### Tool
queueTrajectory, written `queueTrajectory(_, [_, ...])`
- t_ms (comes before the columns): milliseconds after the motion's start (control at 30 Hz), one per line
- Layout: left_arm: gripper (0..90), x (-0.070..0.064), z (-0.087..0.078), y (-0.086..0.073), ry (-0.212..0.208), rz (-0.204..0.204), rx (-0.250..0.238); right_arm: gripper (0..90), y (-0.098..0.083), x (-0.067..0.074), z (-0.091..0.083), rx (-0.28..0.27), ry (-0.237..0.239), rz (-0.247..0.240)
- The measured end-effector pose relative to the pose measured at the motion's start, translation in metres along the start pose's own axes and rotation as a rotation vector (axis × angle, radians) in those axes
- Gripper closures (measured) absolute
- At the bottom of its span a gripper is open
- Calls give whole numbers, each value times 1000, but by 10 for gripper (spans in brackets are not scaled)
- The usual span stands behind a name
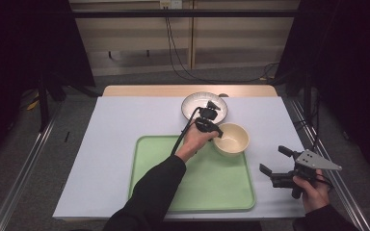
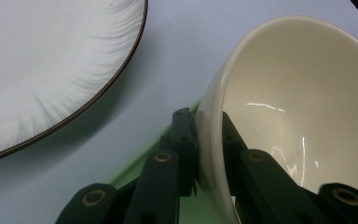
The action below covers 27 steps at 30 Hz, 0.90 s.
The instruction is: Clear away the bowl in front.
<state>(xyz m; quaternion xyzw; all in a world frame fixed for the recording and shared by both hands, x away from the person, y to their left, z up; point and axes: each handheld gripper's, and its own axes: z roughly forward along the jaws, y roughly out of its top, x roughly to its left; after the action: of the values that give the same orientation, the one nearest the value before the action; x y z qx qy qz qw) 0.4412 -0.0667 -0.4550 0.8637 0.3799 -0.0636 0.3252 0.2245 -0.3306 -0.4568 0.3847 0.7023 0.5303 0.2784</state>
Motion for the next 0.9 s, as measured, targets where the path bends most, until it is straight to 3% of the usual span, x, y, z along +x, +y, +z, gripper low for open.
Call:
queueTrajectory(200, [810,0,0,-1,-10,9,-7,4,0,0,0,-3,1,0])
queueTrajectory(300, [796,1,1,-2,-29,-17,-29,4,0,0,0,-3,2,0])
queueTrajectory(400, [788,2,0,-4,-28,7,-25,4,0,0,0,-1,3,2])
queueTrajectory(500, [779,0,0,-4,-21,3,-37,4,0,0,0,-2,1,-1])
queueTrajectory(633, [720,2,-4,-6,-25,48,-58,5,0,0,0,-3,-1,-2])
queueTrajectory(700, [676,3,-5,-8,-39,25,-81,4,0,0,0,-4,0,-4])
queueTrajectory(767, [617,4,-8,-9,-37,57,-88,5,0,0,0,-2,0,-2])
queueTrajectory(900, [474,3,-13,-11,-43,79,-139,4,0,0,0,-2,1,0])
